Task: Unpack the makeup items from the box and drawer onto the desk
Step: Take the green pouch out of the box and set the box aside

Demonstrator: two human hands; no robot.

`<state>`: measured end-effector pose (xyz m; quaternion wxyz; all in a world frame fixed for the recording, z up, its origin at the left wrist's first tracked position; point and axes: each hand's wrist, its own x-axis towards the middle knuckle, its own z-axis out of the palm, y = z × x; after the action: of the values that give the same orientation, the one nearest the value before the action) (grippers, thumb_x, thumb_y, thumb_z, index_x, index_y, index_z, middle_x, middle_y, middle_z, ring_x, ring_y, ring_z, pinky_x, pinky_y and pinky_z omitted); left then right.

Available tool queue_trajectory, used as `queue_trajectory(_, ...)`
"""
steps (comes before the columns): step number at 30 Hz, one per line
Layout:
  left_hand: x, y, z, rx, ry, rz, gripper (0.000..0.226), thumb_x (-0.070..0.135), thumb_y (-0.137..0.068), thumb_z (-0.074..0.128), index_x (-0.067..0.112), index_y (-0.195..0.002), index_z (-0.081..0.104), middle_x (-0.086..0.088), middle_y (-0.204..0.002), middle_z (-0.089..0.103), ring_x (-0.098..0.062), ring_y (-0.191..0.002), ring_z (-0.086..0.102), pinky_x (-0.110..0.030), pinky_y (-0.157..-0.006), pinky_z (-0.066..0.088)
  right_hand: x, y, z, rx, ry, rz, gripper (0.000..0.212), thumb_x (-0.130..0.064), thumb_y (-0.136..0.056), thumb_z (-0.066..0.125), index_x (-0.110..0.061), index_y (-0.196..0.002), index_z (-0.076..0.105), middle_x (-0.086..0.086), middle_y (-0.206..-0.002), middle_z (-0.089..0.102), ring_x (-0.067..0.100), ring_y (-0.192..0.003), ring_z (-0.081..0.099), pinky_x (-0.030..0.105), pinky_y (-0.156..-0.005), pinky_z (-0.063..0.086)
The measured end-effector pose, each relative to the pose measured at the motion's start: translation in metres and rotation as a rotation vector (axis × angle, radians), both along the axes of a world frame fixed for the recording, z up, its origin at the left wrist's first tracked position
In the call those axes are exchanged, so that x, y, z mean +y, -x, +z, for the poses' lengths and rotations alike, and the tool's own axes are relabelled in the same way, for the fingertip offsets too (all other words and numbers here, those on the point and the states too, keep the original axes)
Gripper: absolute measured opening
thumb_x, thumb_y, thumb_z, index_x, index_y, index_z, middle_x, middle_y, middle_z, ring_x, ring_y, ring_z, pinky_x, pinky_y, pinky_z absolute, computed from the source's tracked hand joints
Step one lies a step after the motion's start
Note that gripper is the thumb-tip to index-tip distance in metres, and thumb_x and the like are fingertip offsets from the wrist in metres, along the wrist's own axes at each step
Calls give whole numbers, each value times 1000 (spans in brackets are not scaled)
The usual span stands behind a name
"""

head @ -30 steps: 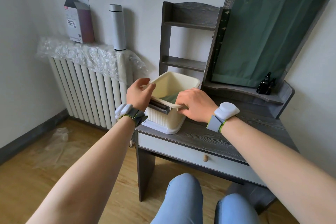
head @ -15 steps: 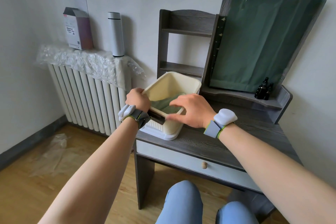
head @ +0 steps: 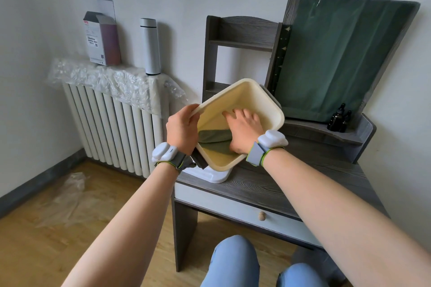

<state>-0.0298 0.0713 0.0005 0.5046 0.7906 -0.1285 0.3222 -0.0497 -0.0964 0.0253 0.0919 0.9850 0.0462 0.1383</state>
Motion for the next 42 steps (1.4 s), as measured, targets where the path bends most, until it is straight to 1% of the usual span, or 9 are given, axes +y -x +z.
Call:
queue_trajectory(9,-9,13,6,-152,-10,-49,22,16,-87,58,15,-106,69,-4,-90,73,-27,-84,66,-42,-77,53,-5,1,-18,-13,-47,-27,44,-11,-77,56,-15,-121,50,12,-113,53,33,-107,49,41,-92,34)
queue_trajectory(16,-14,17,3,-170,10,-37,21,11,-88,62,12,-108,70,-4,-93,73,-25,-84,67,-38,-77,54,-12,-1,-12,125,-121,-14,64,-28,-63,73,-26,-118,40,7,-110,41,35,-80,58,36,-71,44)
queue_trajectory(21,-18,19,1,-153,6,-17,21,12,-88,62,12,-107,70,-4,-94,73,-25,-85,67,-34,-77,53,-16,2,-10,129,-182,15,68,-30,-54,82,-22,-104,37,6,-95,50,33,-71,57,36,-60,48)
queue_trajectory(24,-19,20,2,-149,17,-11,21,12,-88,61,12,-107,70,-4,-94,74,-26,-84,67,-35,-77,53,-16,0,-10,150,-227,33,68,-28,-55,83,-19,-102,36,6,-89,60,32,-73,59,37,-61,49)
queue_trajectory(27,-20,21,5,-149,-6,-16,22,13,-89,59,13,-108,70,-4,-95,73,-26,-86,66,-35,-78,53,-17,-2,-14,155,-242,61,70,-31,-58,82,-22,-115,43,5,-102,63,32,-87,61,35,-67,46)
queue_trajectory(30,-22,20,6,-143,-25,-3,22,12,-89,59,13,-109,70,-5,-97,73,-28,-88,66,-35,-79,52,-19,-2,-15,147,-273,96,49,-31,-68,75,-22,-111,53,5,-107,63,32,-95,61,37,-74,48)
queue_trajectory(33,-24,16,7,-93,8,14,23,14,-89,58,14,-108,70,-6,-96,73,-30,-88,66,-38,-79,52,-19,3,-6,43,-336,145,28,-31,-78,67,-21,-101,56,6,-102,61,32,-92,61,36,-70,48)
queue_trajectory(39,-25,9,13,-33,62,51,26,19,-86,51,15,-104,70,-7,-86,71,-33,-81,63,-41,-75,52,-33,14,22,-272,-209,140,36,-13,-81,61,-25,-114,50,3,-106,52,35,-85,61,34,-61,38)
queue_trajectory(42,-30,8,13,42,65,80,25,17,-89,53,18,-108,69,-7,-92,72,-31,-85,63,-33,-76,48,-49,23,32,-460,-494,69,36,-28,-82,67,-22,-115,53,3,-111,54,32,-88,60,33,-66,40)
